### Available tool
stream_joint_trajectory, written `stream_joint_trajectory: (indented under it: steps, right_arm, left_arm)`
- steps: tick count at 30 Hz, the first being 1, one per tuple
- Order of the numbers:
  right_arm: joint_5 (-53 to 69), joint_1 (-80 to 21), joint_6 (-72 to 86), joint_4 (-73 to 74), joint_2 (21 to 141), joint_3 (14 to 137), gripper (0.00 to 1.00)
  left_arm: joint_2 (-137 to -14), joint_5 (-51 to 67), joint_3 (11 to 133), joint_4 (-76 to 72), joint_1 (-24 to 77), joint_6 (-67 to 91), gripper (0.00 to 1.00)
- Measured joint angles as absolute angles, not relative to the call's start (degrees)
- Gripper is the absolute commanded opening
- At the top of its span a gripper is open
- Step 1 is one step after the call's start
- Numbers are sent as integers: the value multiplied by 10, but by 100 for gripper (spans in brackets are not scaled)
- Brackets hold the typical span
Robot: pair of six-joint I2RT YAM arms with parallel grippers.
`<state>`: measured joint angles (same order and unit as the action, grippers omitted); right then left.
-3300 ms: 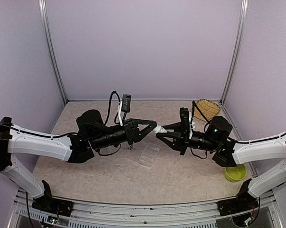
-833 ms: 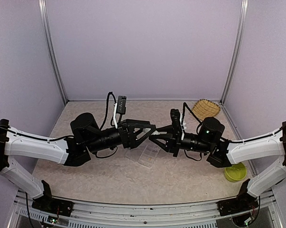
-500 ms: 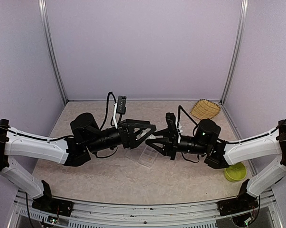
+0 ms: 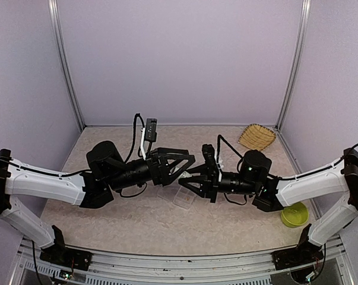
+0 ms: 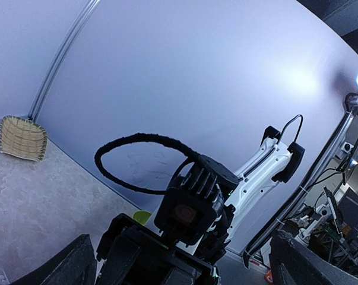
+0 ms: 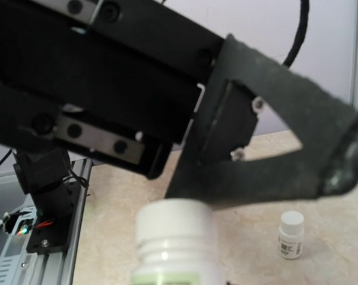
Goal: Sort the pills into containers
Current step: Screw the lid of the pill bottle onto the pill bottle.
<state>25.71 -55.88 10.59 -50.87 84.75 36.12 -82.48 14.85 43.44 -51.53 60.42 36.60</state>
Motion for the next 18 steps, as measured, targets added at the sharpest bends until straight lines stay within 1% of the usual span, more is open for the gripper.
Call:
stream_joint_trajectory:
  steps: [8, 18]
  right_arm:
    - [242, -559, 89, -494, 815, 359, 12]
    - [170, -559, 59, -468, 756, 354, 11]
  left_arm:
    - [-821, 145, 431, -521, 604, 366, 99]
    - [-820, 146, 430, -521, 605, 366, 99]
